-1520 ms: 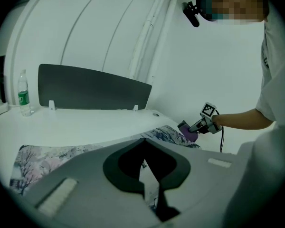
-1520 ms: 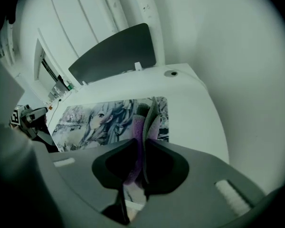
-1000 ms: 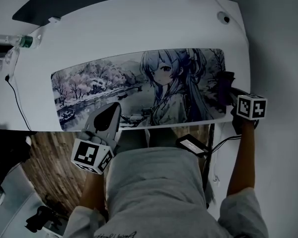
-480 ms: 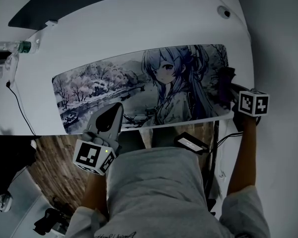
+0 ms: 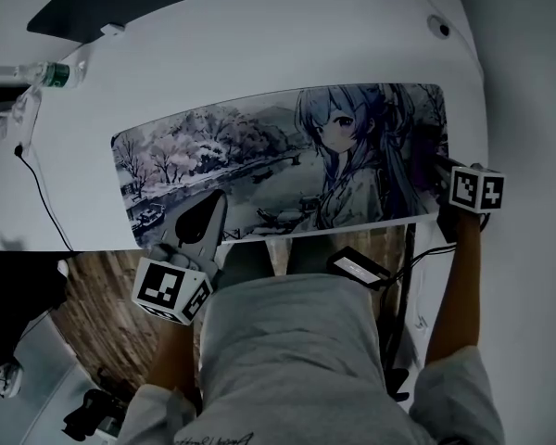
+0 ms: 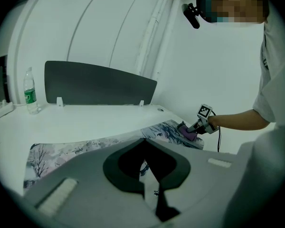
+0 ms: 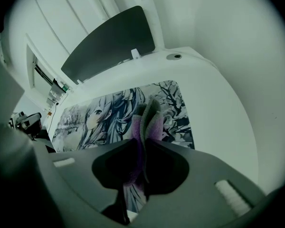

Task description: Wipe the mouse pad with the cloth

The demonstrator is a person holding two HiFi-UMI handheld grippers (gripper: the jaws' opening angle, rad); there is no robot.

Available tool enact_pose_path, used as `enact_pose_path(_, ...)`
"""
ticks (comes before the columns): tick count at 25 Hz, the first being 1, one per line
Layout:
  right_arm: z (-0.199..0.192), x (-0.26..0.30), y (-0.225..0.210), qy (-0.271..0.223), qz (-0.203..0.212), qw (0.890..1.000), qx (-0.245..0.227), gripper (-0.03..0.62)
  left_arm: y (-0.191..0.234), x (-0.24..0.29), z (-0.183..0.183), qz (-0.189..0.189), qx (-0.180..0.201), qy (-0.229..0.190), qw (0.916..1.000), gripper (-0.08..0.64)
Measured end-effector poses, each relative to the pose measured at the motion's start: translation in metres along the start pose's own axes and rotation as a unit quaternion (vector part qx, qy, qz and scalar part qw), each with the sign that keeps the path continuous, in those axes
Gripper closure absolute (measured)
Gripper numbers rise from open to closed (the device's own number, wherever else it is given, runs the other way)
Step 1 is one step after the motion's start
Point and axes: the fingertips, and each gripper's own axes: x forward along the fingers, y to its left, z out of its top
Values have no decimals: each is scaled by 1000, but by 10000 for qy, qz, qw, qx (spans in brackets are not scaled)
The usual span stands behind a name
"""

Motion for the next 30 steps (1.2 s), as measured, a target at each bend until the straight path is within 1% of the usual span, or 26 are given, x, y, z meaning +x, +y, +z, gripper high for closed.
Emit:
enact_pose_path(9,-1,14,46,124,21,9999,-109,523,28,-23,-9,-67,-55,-83,9999,541)
enact_pose_path(14,-1,24,74,169,85,9996,-191,523,47,-40,-12,4,-102,-133,9999,541)
enact_pose_path(20,-2,39,114,245,152,9989,-383,523,72,-66,-27,118,-199,-181,9996,541)
enact_pose_path(30,-3,63,180,292,285,9977,-532,523,113,-105,-45,221,-309,-241,9990,541)
